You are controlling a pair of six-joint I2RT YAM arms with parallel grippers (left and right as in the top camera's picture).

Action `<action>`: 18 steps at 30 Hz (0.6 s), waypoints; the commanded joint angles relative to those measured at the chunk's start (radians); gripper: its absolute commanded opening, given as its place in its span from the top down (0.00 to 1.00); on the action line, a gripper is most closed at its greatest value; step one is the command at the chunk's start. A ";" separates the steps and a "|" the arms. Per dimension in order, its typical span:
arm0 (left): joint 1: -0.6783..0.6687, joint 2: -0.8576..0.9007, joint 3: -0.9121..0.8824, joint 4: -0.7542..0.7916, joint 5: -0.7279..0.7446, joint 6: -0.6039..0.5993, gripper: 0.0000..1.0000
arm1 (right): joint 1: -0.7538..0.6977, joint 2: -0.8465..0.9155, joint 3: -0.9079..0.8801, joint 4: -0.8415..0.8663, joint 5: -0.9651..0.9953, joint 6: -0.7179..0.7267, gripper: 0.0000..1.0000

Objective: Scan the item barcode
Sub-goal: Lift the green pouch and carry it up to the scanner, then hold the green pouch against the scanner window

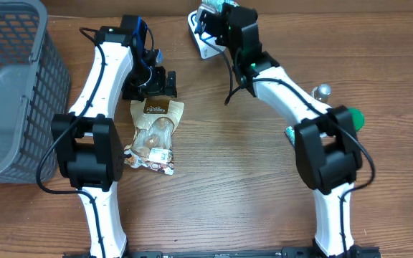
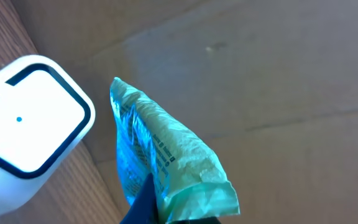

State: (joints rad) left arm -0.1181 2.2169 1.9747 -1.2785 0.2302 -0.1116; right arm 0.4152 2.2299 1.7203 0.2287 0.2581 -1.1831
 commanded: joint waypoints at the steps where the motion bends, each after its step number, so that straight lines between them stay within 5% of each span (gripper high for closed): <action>1: -0.008 -0.031 0.015 0.001 -0.005 0.000 0.00 | 0.013 0.045 0.024 0.064 0.011 -0.083 0.96; 18: -0.006 -0.031 0.015 0.001 -0.005 0.000 0.00 | 0.030 0.079 0.020 0.014 0.010 -0.041 0.96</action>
State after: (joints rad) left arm -0.1181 2.2169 1.9747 -1.2785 0.2302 -0.1116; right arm 0.4442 2.3165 1.7203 0.2401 0.2626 -1.2484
